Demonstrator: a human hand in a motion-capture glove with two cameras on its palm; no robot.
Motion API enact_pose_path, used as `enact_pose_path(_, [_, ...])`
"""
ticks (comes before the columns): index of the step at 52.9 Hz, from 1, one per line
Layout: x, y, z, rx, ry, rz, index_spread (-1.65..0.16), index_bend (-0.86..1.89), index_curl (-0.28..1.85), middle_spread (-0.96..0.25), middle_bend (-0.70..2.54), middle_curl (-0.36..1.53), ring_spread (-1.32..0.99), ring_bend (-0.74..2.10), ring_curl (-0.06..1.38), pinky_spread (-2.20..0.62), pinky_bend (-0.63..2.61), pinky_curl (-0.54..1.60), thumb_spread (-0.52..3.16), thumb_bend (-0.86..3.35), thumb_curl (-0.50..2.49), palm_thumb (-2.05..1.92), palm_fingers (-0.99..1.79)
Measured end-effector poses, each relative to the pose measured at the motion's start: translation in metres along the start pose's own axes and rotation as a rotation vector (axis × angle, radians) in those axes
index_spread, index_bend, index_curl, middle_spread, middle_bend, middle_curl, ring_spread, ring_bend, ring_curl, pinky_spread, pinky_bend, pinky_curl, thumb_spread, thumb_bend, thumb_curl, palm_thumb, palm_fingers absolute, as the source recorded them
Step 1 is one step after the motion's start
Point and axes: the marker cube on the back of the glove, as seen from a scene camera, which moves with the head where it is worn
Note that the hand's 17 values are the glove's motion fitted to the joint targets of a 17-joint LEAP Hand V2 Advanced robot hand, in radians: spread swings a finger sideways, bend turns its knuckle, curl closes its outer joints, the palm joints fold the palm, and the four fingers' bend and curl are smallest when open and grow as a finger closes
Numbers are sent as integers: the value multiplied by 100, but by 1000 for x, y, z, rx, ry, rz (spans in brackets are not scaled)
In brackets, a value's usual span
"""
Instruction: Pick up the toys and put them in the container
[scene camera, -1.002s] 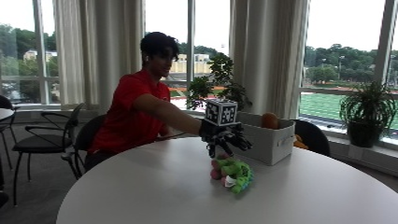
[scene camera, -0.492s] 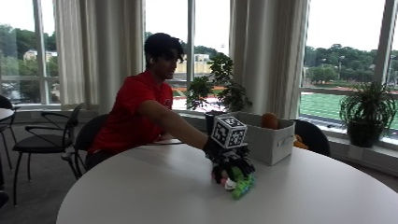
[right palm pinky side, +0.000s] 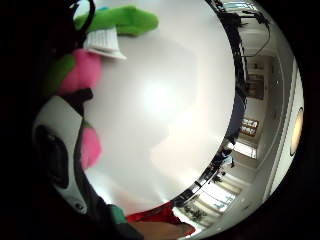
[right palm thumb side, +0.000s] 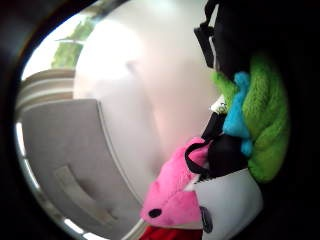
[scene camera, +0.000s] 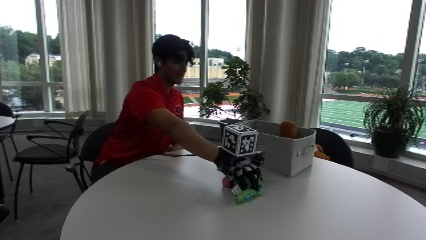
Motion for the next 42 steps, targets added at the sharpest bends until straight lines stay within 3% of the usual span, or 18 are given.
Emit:
enact_pose_path(10, [12,-3,-6,142,-5,-72,-45,42,47,-29,31,18,-42,91,48,-43,125,34,109,21,55,62,91])
enact_pose_path(12, [12,-2,-10,155,-1,-81,-45,44,49,-31,32,18,-44,91,48,-43,122,34,103,20,58,64,93])
enact_pose_path(14, [12,0,-14,159,1,-91,-46,50,52,-34,41,22,-44,93,48,-43,115,32,96,20,61,66,111])
enact_pose_path(22, [7,18,-44,186,-29,-137,-44,59,65,-38,65,33,-44,102,53,-43,105,34,74,18,70,68,125])
enact_pose_path(42, [-25,63,-201,376,-66,-259,-40,65,88,-35,90,46,-41,115,57,-43,109,42,38,17,89,67,118])
